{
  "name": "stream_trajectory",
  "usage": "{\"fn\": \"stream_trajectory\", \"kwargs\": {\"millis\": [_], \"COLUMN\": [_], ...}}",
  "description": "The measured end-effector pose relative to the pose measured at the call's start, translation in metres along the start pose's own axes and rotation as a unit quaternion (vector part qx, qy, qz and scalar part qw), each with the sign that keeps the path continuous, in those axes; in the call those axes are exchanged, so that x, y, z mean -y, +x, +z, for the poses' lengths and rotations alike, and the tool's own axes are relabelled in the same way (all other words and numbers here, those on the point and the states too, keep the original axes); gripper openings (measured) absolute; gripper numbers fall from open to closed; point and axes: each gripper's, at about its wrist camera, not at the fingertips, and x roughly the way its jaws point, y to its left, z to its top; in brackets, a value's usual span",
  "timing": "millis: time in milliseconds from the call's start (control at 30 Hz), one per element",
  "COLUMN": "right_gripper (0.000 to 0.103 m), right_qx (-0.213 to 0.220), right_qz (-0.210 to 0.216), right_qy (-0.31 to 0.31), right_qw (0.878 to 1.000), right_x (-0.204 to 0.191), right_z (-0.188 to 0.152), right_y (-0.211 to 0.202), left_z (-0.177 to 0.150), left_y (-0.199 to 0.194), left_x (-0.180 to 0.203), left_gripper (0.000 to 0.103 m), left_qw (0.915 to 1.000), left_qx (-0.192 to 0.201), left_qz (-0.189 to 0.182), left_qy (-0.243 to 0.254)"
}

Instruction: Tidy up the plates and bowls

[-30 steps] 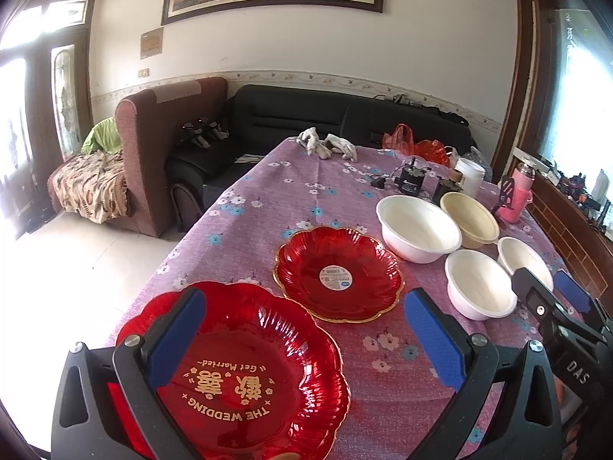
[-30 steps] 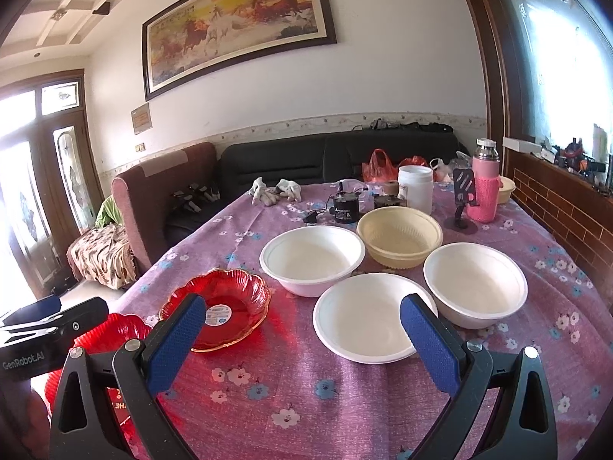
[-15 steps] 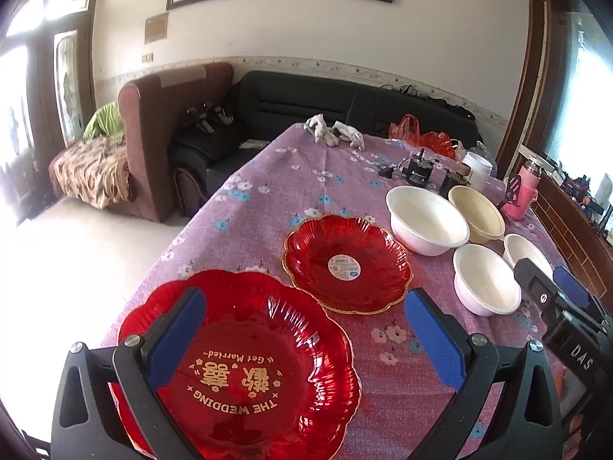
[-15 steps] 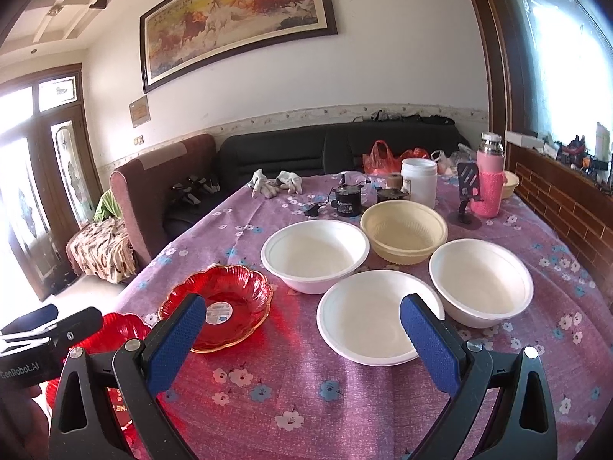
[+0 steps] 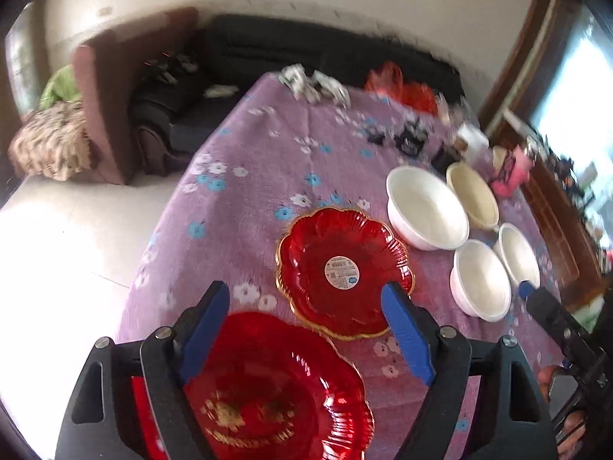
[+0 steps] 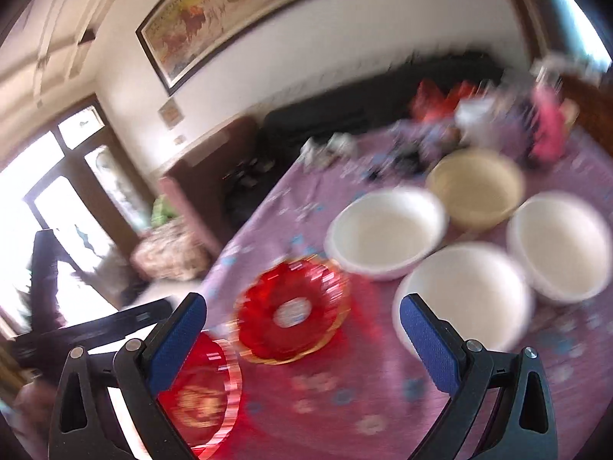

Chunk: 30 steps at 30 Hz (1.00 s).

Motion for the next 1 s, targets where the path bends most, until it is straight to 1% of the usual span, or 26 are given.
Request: {"fn": "stream_trajectory", "kwargs": {"millis": [33,67,100,133,167,233,333,400,533,633,700,833,1000], "right_gripper": [0.103,0.103,0.103,0.103,0.102,0.102,0.102,0.102,0.099,0.096,0.092,0.089,0.083], "right_qx": [-0.024,-0.038,-0.066,-0.076,-0.095,-0.114,-0.133,-0.143,-0.154,-0.165,-0.172,-0.175,-0.180], "right_qz": [0.019,0.028,0.041,0.047,0.053,0.044,0.025,0.023,0.018,0.016,0.016,0.017,0.013], "right_qy": [0.025,0.037,0.062,0.074,0.094,0.109,0.119,0.127,0.140,0.155,0.162,0.167,0.177], "right_qw": [0.999,0.998,0.995,0.993,0.990,0.986,0.984,0.981,0.978,0.974,0.972,0.970,0.968], "right_x": [0.003,0.004,0.006,0.007,0.010,0.013,0.018,0.023,0.029,0.037,0.042,0.045,0.050], "right_z": [0.004,0.005,0.007,0.007,0.007,0.006,0.004,0.003,0.004,0.000,-0.001,-0.001,-0.003], "right_y": [0.010,0.017,0.030,0.037,0.049,0.062,0.078,0.087,0.101,0.110,0.117,0.124,0.133], "left_z": [0.013,0.020,0.026,0.032,0.037,0.041,0.044,0.046,0.049,0.049,0.048,0.047,0.044], "left_y": [0.011,0.020,0.029,0.042,0.057,0.084,0.107,0.119,0.124,0.128,0.132,0.140,0.149], "left_x": [-0.002,-0.004,-0.005,-0.007,-0.012,-0.020,-0.027,-0.029,-0.025,-0.024,-0.024,-0.027,-0.031], "left_gripper": [0.081,0.081,0.081,0.081,0.081,0.081,0.081,0.081,0.081,0.081,0.081,0.081,0.070], "left_qw": [0.9996,0.9988,0.9974,0.9950,0.9913,0.9838,0.9774,0.9738,0.9693,0.9664,0.9645,0.9635,0.9605], "left_qx": [-0.027,-0.047,-0.069,-0.096,-0.127,-0.174,-0.204,-0.214,-0.215,-0.219,-0.225,-0.230,-0.239], "left_qz": [-0.005,-0.011,-0.020,-0.029,-0.034,-0.035,-0.040,-0.058,-0.103,-0.119,-0.122,-0.116,-0.119], "left_qy": [0.002,0.004,0.004,0.002,-0.007,-0.024,-0.040,-0.051,-0.061,-0.062,-0.064,-0.072,-0.079]}}
